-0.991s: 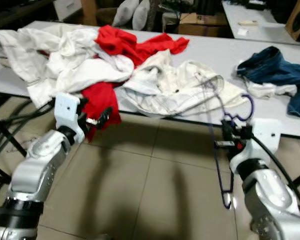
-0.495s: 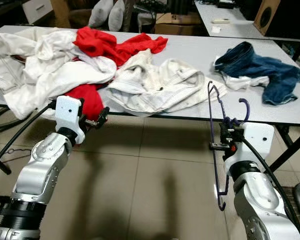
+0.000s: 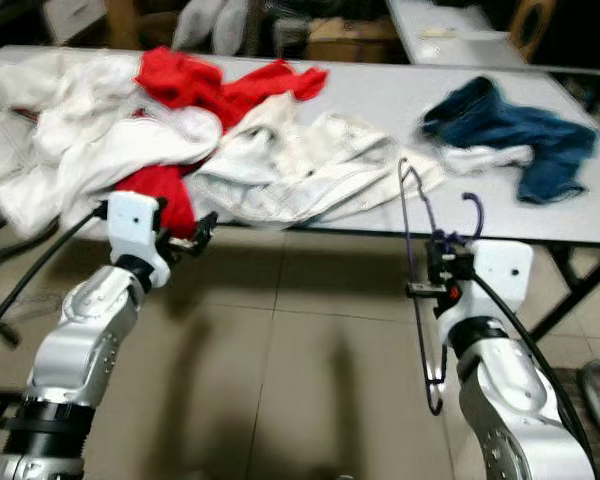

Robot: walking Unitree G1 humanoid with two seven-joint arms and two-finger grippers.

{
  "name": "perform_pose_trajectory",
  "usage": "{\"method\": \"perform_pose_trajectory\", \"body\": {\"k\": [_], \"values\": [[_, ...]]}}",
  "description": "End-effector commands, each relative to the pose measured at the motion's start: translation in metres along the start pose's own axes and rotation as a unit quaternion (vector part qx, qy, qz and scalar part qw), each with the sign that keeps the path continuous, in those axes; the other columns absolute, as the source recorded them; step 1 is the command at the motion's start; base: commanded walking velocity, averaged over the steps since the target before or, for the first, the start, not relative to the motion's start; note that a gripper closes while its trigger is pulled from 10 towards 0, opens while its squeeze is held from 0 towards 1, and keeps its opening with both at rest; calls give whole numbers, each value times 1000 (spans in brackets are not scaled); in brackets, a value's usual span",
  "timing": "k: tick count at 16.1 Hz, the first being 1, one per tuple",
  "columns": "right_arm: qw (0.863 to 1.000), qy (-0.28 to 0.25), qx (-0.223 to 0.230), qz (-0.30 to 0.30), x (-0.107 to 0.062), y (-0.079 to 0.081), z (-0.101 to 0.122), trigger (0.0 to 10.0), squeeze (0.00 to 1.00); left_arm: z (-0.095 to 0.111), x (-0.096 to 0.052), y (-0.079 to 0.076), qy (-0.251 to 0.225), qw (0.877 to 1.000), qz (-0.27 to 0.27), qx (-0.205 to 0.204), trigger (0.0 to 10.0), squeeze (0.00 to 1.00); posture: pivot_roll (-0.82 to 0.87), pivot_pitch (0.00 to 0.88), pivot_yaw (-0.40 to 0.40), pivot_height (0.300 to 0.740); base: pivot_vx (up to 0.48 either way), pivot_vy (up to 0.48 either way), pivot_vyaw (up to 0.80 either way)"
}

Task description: Hang hanger

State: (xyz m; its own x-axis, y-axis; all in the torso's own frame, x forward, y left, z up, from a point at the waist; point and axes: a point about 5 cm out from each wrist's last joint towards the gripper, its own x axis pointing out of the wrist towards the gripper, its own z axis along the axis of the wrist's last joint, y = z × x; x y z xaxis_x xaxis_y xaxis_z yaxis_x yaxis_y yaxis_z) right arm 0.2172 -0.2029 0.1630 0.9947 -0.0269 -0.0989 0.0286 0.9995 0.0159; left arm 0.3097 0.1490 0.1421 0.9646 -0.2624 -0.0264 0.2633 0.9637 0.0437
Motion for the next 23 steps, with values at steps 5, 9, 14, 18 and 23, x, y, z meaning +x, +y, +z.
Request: {"method": "perform_pose_trajectory", "body": {"k": [5, 9, 14, 18, 23], "values": [[1000, -12, -10, 10, 3, 2, 3, 10000, 0, 1, 0, 2, -1, 1000, -4, -5, 10000, 0, -9, 0, 18, 740, 288, 0, 0], [1000, -10, -8, 14, 4, 5, 2, 10000, 0, 2, 0, 3, 0, 1000, -5, -6, 10000, 0, -8, 0, 20, 740, 294, 0, -400], [1000, -17, -12, 14, 3, 5, 4, 10000, 0, 2, 1, 4, 0, 1000, -7, -7, 10000, 0, -12, 0, 26, 740, 293, 0, -160], [1000, -17, -12, 12, 3, 6, 3, 10000, 0, 2, 2, 5, 1, 1000, -7, -7, 10000, 0, -13, 0, 31, 740, 292, 0, 0], [1000, -18, -12, 9, 4, 5, 3, 10000, 0, 2, 2, 4, 1, 1000, -10, -9, 10000, 0, -13, 0, 34, 740, 292, 0, 0]]}}
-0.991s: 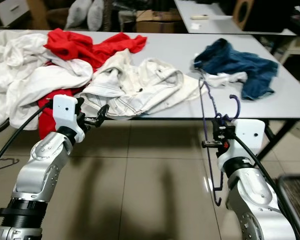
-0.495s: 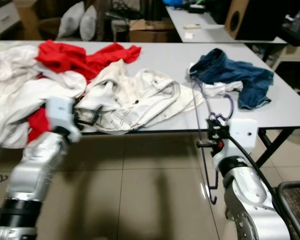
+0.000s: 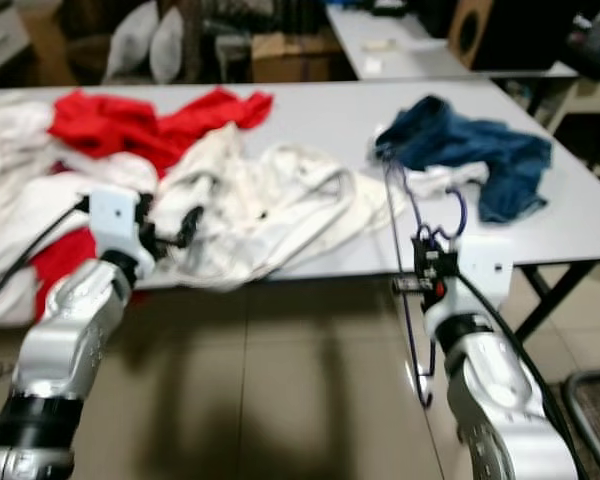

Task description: Hang hanger

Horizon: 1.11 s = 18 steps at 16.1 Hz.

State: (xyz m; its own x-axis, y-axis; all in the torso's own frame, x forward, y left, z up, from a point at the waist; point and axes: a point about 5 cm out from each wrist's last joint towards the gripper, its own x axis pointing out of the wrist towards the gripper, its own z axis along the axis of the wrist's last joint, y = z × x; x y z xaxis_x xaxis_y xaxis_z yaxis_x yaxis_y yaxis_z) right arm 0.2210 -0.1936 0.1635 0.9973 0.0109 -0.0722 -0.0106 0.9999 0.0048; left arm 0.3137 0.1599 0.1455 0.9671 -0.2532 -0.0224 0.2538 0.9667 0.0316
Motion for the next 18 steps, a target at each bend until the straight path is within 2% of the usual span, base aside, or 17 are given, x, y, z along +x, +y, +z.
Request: {"method": "perform_pose_trajectory", "body": {"k": [1, 7, 11, 16, 18], "values": [[1000, -4, -6, -11, 0, -4, 2, 10000, 0, -1, 2, -8, 3, 1000, -15, -3, 10000, 0, -13, 0, 34, 740, 292, 0, 0], [1000, -8, -9, -2, 1, -2, 3, 10000, 0, -1, 2, -7, 3, 1000, -16, -4, 10000, 0, -13, 0, 33, 740, 291, 0, -267], [1000, -3, -12, -4, 1, -3, 2, 10000, 0, -3, 0, -14, 0, 999, -35, 11, 10000, 0, -11, 0, 30, 740, 0, 0, 0], [1000, -2, -9, -7, 0, -3, 0, 10000, 0, -2, 1, -15, -2, 999, -43, 10, 10000, 0, -14, 0, 38, 740, 0, 454, -800], [1000, -5, -7, -13, -1, -4, 1, 10000, 0, 0, 2, -13, -7, 999, -29, 25, 10000, 0, -19, 0, 42, 740, 0, -210, -400]]}}
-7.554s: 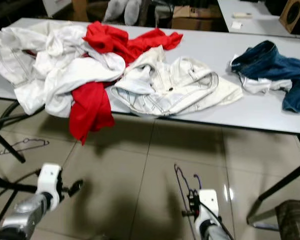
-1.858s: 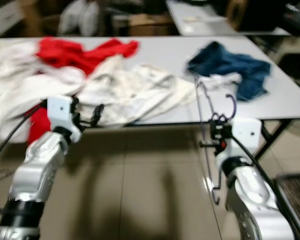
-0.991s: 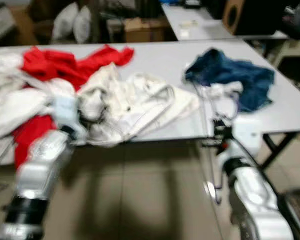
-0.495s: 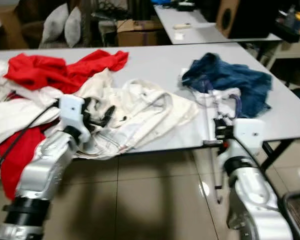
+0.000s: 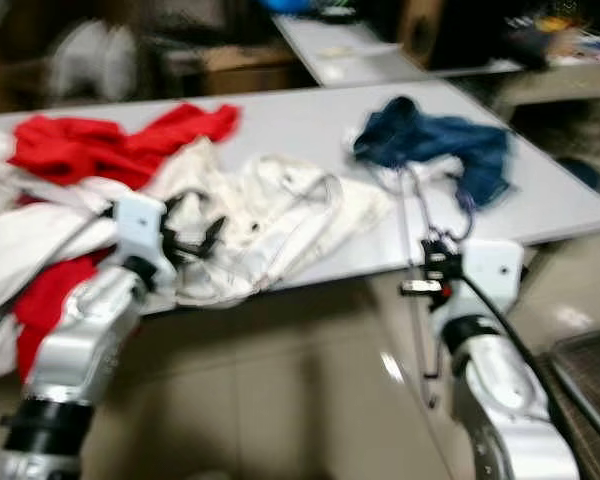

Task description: Hang hanger

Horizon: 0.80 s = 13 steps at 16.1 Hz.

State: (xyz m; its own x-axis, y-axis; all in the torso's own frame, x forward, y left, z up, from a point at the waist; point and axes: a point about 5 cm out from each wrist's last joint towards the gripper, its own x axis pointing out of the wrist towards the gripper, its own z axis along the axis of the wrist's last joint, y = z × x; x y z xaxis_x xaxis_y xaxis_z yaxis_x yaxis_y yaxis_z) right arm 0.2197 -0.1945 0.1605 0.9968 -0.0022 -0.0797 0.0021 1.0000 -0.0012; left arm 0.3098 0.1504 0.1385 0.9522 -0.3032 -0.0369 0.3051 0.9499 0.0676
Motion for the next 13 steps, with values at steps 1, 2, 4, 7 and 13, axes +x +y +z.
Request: {"method": "perform_pose_trajectory", "body": {"k": [1, 2, 4, 7, 13], "values": [[1000, -10, -4, -8, -1, -3, 4, 10000, 0, 7, 4, -3, -11, 1000, -1, 13, 10000, 0, -20, 0, 42, 740, 0, -480, 0], [1000, -10, -4, -8, -1, -4, 5, 10000, 0, 7, 4, -4, -12, 1000, 0, 14, 10000, 0, -21, 0, 42, 740, 0, -480, 0], [1000, -10, -7, -8, -1, -6, 5, 10000, 0, 6, 4, -7, -12, 1000, 0, 5, 10000, 0, -20, 0, 40, 740, 0, -240, 0], [1000, -14, -11, -4, 1, -12, 9, 10000, 0, 5, 4, -7, -12, 1000, 10, 0, 10000, 0, -17, 0, 35, 740, 0, 0, 0], [999, -13, -35, -9, 0, -16, 10, 10000, 0, 5, 5, -4, -16, 1000, 21, -10, 10000, 0, -24, 0, 37, 740, 42, 0, 0]]}}
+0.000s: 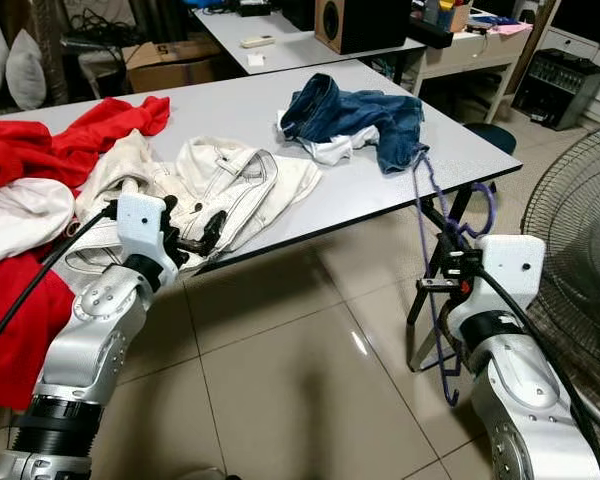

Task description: Hang hanger

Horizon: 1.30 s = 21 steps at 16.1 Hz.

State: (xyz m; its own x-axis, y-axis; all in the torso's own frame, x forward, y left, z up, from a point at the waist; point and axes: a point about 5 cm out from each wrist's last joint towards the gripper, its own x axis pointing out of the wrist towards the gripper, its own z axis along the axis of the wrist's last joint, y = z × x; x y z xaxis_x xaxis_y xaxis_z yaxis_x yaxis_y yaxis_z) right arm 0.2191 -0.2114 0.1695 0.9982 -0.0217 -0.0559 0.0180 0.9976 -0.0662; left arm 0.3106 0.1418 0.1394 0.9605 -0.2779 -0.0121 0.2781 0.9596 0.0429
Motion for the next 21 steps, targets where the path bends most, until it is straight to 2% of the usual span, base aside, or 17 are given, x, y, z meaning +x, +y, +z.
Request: {"method": "perform_pose_trajectory", "body": {"k": [1, 5, 8, 10, 12, 14, 15, 16, 17, 18, 19, 20, 21], "values": [[1000, -1, -14, 8, 2, 1, 2, 10000, 0, 4, 2, 3, -5, 1000, 8, 1, 10000, 0, -25, 0, 36, 740, 277, 0, 800], [1000, -6, -6, 8, 2, 1, 3, 10000, 0, 2, 1, 2, -4, 1000, 6, -5, 10000, 0, -27, 0, 32, 740, 277, 0, 200], [1000, -6, -21, 17, 2, 3, 3, 10000, 0, 2, 1, 2, -4, 1000, 4, -6, 10000, 0, -30, 0, 32, 740, 281, 0, 0], [999, -4, -39, 29, 3, 5, 4, 10000, 0, 2, 1, 2, -4, 1000, 3, -7, 10000, 0, -33, 0, 33, 740, 277, 0, 800], [999, -5, -27, 19, 2, 4, 3, 10000, 0, 1, 2, 1, -3, 1000, -1, -8, 10000, 0, -34, 0, 34, 740, 281, 0, 400], [1000, -4, -23, 17, 2, 2, 3, 10000, 0, -3, 2, -4, 10, 999, -31, -12, 10000, 0, -31, 0, 31, 740, 141, 0, 0], [1000, -4, -24, 19, 3, 2, 3, 10000, 0, -7, 2, -9, 28, 998, -55, -5, 10000, 0, -28, 0, 27, 740, 0, 0, 0], [999, -3, -25, 25, 3, 3, 3, 10000, 0, -8, 3, -11, 31, 996, -80, 20, 10000, 0, -27, 0, 28, 740, 0, 0, 0], [999, -2, -26, 28, 3, 3, 3, 10000, 0, -8, 3, -11, 29, 995, -86, 26, 10000, 0, -27, 0, 28, 740, 0, 0, 0], [998, 4, -42, 48, 4, 5, 3, 10000, 0, -3, 12, 3, 32, 994, -86, 55, 10000, 733, -25, 0, 32, 740, 0, 0, 0], [997, 7, -51, 59, 4, 5, 3, 10000, 0, 2, 18, 10, 32, 992, -91, 79, 10000, 1000, -25, 0, 35, 740, 0, 0, 0], [996, 8, -55, 63, 4, 5, 3, 10000, 0, 4, 21, 11, 34, 990, -101, 93, 10000, 1000, -26, 0, 40, 740, 0, 0, 0], [996, 11, -63, 68, 3, 3, 4, 10000, 0, 5, 25, 11, 46, 982, -118, 137, 10000, 1000, -26, 0, 42, 740, 0, 0, 0]]}}
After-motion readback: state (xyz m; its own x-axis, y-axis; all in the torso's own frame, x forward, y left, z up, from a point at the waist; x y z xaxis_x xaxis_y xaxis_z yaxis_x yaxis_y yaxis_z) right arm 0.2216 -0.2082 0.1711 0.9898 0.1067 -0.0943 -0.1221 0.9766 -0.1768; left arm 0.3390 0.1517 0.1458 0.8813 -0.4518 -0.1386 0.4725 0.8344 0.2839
